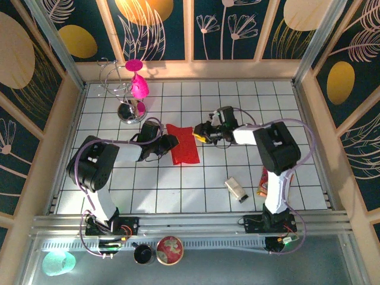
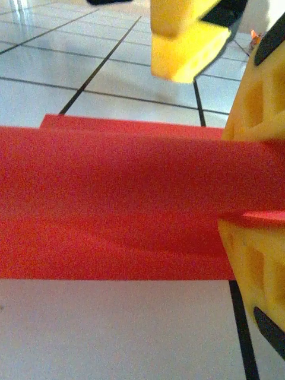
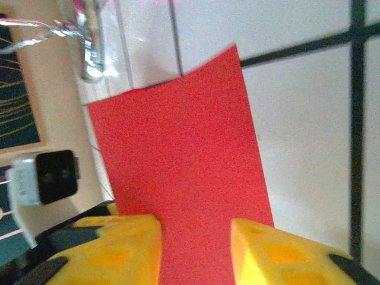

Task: Fold a paper plane with a square sheet of paper (pick it up from the middle)
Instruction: First fold in half a square sheet of paper at the center of the table.

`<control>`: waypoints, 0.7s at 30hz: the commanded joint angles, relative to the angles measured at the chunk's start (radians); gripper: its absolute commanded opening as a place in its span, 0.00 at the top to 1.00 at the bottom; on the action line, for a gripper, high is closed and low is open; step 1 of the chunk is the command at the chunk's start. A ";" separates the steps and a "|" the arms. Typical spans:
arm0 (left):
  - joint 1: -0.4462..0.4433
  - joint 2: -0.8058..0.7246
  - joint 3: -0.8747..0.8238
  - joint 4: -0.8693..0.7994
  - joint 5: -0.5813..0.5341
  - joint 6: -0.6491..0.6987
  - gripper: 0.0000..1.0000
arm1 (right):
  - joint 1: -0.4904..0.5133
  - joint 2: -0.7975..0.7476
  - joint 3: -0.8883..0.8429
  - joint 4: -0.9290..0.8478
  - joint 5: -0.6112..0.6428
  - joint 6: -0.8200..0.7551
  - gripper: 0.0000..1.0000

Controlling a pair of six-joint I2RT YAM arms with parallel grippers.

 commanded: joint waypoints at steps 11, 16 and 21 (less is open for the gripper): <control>-0.003 -0.206 0.119 0.154 0.254 -0.016 0.71 | -0.075 -0.232 -0.184 0.453 -0.179 0.040 0.23; -0.003 -0.196 0.124 0.269 0.342 -0.094 0.72 | -0.065 -0.216 -0.196 0.624 -0.261 0.152 0.20; -0.002 -0.177 0.123 0.270 0.347 -0.106 0.72 | -0.051 -0.188 -0.196 0.698 -0.300 0.206 0.21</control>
